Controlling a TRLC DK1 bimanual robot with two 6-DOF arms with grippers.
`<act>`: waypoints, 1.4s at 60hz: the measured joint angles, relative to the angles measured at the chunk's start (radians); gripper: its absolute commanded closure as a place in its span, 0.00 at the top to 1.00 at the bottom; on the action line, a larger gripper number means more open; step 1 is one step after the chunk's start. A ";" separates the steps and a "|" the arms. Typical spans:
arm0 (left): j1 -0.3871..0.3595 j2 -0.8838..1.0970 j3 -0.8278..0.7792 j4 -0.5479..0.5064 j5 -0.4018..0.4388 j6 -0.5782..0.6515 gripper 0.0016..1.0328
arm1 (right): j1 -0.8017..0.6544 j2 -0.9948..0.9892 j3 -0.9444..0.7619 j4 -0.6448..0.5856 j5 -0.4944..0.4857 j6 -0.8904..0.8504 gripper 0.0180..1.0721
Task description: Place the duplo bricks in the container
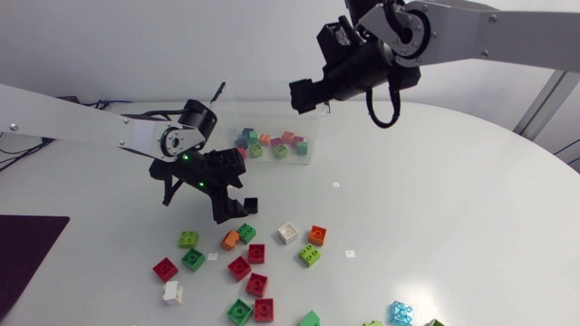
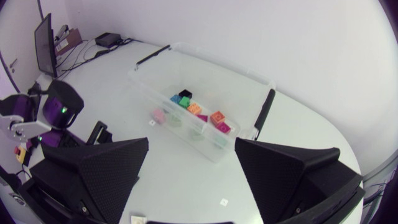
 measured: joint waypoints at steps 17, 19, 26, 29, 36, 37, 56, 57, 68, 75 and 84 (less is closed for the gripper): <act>0.000 0.114 0.090 0.000 0.000 0.082 0.93 | 0.002 -0.149 -0.334 0.079 -0.023 -0.022 0.95; 0.000 0.124 0.096 0.001 0.000 0.086 0.93 | 0.002 -0.164 -0.361 0.080 -0.027 -0.027 0.95; 0.000 0.131 0.103 0.000 0.000 0.095 0.83 | 0.016 -0.208 -0.441 0.083 -0.040 -0.055 0.95; -0.001 0.133 0.108 0.000 0.000 0.098 0.79 | 0.022 -0.223 -0.472 0.083 -0.048 -0.071 0.95; -0.006 0.143 0.116 0.000 0.000 0.101 0.62 | 0.028 -0.244 -0.537 0.083 -0.069 -0.124 0.95; -0.007 0.144 0.116 0.000 0.000 0.101 0.56 | 0.028 -0.245 -0.545 0.083 -0.074 -0.132 0.95; -0.024 0.161 0.132 -0.063 0.004 0.101 0.10 | 0.027 -0.242 -0.642 0.083 -0.112 -0.307 0.95; -0.024 0.161 0.134 -0.074 0.004 0.101 0.10 | 0.027 -0.239 -0.642 0.083 -0.112 -0.316 0.95; -0.023 0.158 0.146 -0.140 0.008 0.101 0.10 | 0.027 -0.180 -0.642 0.084 -0.112 -0.402 0.95; -0.022 0.130 0.146 -0.182 0.014 0.101 0.10 | 0.027 -0.137 -0.642 0.084 -0.112 -0.450 0.95; -0.021 0.042 0.158 -0.200 0.024 0.080 0.10 | 0.027 -0.078 -0.642 0.083 -0.112 -0.491 0.95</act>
